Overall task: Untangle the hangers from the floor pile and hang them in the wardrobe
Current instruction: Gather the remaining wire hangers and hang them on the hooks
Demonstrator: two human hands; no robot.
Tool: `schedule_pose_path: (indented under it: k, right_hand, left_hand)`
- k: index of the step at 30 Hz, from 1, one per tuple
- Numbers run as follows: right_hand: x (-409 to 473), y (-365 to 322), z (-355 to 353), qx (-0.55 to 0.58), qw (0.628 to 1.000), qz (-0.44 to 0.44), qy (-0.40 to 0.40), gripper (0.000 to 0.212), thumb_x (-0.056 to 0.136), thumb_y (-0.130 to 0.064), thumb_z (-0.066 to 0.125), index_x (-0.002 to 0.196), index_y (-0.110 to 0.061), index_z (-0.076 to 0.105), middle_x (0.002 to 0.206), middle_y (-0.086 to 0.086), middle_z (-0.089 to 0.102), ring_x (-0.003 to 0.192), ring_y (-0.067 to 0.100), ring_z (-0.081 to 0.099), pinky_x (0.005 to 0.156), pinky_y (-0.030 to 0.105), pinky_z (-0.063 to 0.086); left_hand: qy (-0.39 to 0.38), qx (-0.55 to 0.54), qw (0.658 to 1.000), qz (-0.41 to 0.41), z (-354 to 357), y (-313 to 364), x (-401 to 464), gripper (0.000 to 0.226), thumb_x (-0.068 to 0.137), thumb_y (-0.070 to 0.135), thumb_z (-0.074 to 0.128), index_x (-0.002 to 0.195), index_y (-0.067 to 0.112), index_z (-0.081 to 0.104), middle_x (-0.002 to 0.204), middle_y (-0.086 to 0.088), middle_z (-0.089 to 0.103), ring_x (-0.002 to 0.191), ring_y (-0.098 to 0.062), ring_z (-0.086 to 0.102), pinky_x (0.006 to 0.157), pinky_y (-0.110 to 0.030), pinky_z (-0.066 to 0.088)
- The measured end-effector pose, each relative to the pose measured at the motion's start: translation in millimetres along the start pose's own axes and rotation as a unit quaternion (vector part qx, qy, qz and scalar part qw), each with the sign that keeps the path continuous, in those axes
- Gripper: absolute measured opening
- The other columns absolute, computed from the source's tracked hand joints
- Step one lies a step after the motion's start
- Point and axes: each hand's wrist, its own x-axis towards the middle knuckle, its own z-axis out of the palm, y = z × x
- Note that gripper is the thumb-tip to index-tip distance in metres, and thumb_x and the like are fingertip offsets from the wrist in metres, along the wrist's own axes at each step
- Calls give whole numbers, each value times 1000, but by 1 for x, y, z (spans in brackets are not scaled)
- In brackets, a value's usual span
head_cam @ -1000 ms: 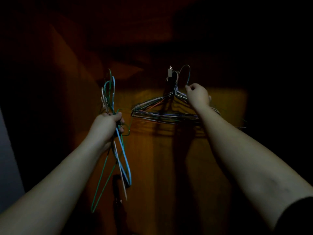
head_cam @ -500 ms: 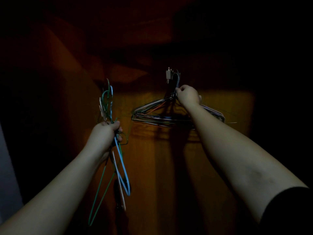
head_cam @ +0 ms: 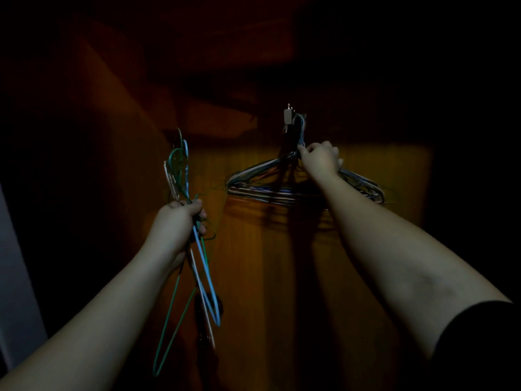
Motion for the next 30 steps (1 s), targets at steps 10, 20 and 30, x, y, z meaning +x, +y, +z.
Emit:
schedule_pose_path:
  k: [10, 20, 30]
  right_hand:
    - [2, -2, 0, -36, 999, 2, 8, 45, 97, -53, 44, 118, -17, 62, 126, 7, 55, 120, 27, 45, 101, 47, 31]
    - [-91, -36, 13, 108, 992, -68, 18, 28, 97, -33, 51, 111, -11, 61, 116, 10, 56, 111, 26, 53, 92, 37, 40]
    - [-272, -96, 38, 238, 916, -136, -294, 16, 96, -36, 57, 85, -25, 64, 84, -10, 65, 83, 9, 58, 77, 29, 44]
  left_hand:
    - [-12, -60, 998, -30, -20, -1, -8, 6, 98, 9, 52, 100, 4, 53, 66, -4, 51, 42, -12, 44, 39, -18, 38]
    - [-98, -110, 986, -75, -70, -16, -34, 13, 92, 12, 52, 98, 1, 57, 59, -1, 47, 39, -11, 38, 39, -20, 30]
    - [-157, -71, 979, -108, -97, -36, -63, 16, 92, 11, 52, 99, -3, 58, 60, -4, 51, 37, -13, 42, 38, -20, 34]
